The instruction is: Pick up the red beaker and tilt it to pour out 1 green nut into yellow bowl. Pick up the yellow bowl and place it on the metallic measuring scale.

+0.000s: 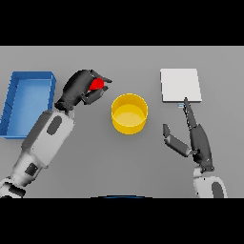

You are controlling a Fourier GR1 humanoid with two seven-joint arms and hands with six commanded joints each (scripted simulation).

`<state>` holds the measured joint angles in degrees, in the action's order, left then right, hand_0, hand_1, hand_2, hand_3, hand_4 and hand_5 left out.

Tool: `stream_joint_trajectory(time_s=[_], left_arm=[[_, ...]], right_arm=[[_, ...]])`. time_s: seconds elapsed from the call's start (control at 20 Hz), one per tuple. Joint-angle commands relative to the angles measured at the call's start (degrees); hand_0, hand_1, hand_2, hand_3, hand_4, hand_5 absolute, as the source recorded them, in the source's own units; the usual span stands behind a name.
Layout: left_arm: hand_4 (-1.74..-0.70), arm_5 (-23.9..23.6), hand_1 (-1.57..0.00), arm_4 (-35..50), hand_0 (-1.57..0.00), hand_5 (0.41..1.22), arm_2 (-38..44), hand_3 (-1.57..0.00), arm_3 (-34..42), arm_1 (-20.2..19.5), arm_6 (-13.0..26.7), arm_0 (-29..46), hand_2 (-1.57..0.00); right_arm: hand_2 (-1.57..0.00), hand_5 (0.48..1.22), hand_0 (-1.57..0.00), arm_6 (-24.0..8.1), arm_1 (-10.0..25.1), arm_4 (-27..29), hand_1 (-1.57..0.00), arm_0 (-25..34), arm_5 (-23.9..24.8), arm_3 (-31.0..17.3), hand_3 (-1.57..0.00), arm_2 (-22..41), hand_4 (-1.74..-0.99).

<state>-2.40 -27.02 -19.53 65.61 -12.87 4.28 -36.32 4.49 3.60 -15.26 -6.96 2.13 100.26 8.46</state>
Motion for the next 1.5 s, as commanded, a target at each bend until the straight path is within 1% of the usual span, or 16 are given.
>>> stream_joint_trajectory(time_s=[0.0,0.1,0.2,0.35,0.4,0.5,0.55,0.7,0.75,0.9,1.0,1.05,1.15,1.2,1.3,1.45], left_arm=[[-1.74,0.31,-1.57,-2.73,-1.57,1.123,-1.88,-1.57,-1.23,-1.27,0.18,-1.78,-1.57],[-1.74,1.47,-1.57,-8.49,-1.57,1.134,-6.99,-1.57,-2.73,-2.89,0.5,-4.83,-1.57],[-1.74,2.56,-1.57,-12.27,-1.57,1.166,-10.66,-1.57,-4.54,-3.65,0.27,-7.65,-1.57],[-1.74,5.31,-1.57,-16.66,-1.57,1.193,-15.32,-1.57,-8.9,-4.68,-0.99,-12.75,-1.57],[-1.69,6.65,-1.57,-17.96,-1.57,1.198,-17.09,-1.57,-9.71,-4.78,-1.92,-14.5,-1.57],[-1.61,9.62,-1.57,-20.55,-1.57,1.206,-20.66,-1.57,-11.11,-5.44,-3.29,-17.46,-1.57],[-1.64,11.16,-1.57,-22.18,-1.57,1.209,-22.55,-1.57,-12.78,-5.55,-2.96,-19.28,-1.57],[-1.68,15.45,-1.57,-23.96,-1.57,1.215,-26.95,-1.57,-12.75,-5.26,-4.62,-22.24,-1.57],[-1.69,16.4,-1.57,-24.63,-1.57,1.216,-28.13,-1.57,-13.48,-4.66,-4.43,-23.58,-1.57],[-1.72,19.04,-1.57,-27.05,-1.57,1.219,-32.32,-1.57,-15.17,-4.1,-4.36,-26.33,-1.57],[-1.72,19.54,-1.57,-28.93,-1.57,1.219,-35.08,-1.57,-17.08,-4.11,-4.7,-28.33,-1.57],[-1.73,19.77,-1.57,-30.0,-1.57,1.22,-36.57,-1.57,-17.87,-3.74,-4.61,-29.51,-1.57],[-1.73,20.37,-1.57,-31.58,-1.57,1.22,-39.46,-1.57,-18.61,-3.11,-5.23,-30.97,-1.57],[-1.73,19.65,-1.57,-32.43,-1.57,1.22,-40.71,-1.57,-19.63,-2.9,-5.84,-31.96,-1.57],[-1.74,17.71,-1.57,-34.07,-1.57,1.221,-43.68,-1.57,-20.94,-2.97,-8.23,-32.91,-1.57],[-1.74,17.38,-1.57,-37.32,-1.57,1.221,-48.43,-1.57,-22.04,-1.96,-8.72,-35.78,-1.57]], right_arm=[[0.0,0.719,0.0,-0.07,-0.28,0.08,0.0,0.22,0.24,-0.5,0.0,-0.14,-1.26],[0.0,0.72,0.0,0.78,0.0,1.25,0.0,-0.11,-0.46,-0.52,0.0,-0.6,-1.267],[0.0,0.722,0.0,-0.22,-0.46,0.97,0.0,0.63,-0.24,-1.13,0.0,-0.4,-1.269],[0.0,0.717,0.0,1.38,-0.34,1.74,0.0,0.36,-0.58,-1.16,0.0,-0.72,-1.264],[0.0,0.715,0.0,2.27,-0.11,1.69,0.0,0.01,-0.58,-1.2,0.0,-0.85,-1.261],[0.0,0.697,0.0,1.38,-0.62,1.48,0.0,0.88,-0.08,-2.02,0.0,-0.92,-1.258],[0.0,0.688,0.0,1.76,-0.69,1.08,0.0,0.68,0.38,-1.7,0.0,-0.86,-1.253],[0.0,0.663,0.0,1.0,-1.19,1.7,0.0,0.64,0.44,-1.36,0.0,-1.02,-1.225],[0.0,0.657,0.0,0.52,-1.17,1.51,0.0,0.79,0.68,-2.03,0.0,-1.23,-1.22],[0.0,0.649,0.0,1.18,-1.36,0.61,0.0,0.78,1.35,-2.0,0.0,-0.92,-1.193],[0.0,0.648,0.0,1.92,-1.45,0.22,0.0,1.15,1.6,-2.3,0.0,-0.81,-1.193],[0.0,0.649,0.0,1.22,-1.46,-0.14,0.0,1.61,1.79,-2.37,0.0,-0.74,-1.191],[0.0,0.643,0.0,1.41,-1.33,-0.53,0.0,0.85,1.9,-1.9,0.0,-0.58,-1.183],[0.0,0.635,0.0,0.33,-1.6,-0.34,0.0,1.18,2.17,-1.93,0.0,-0.8,-1.179],[0.0,0.627,0.0,0.71,-1.84,0.19,0.0,0.92,2.09,-1.92,0.0,-0.9,-1.179],[0.0,0.625,0.0,0.78,-1.46,0.31,0.0,0.59,1.99,-1.71,0.0,-1.17,-1.164]])
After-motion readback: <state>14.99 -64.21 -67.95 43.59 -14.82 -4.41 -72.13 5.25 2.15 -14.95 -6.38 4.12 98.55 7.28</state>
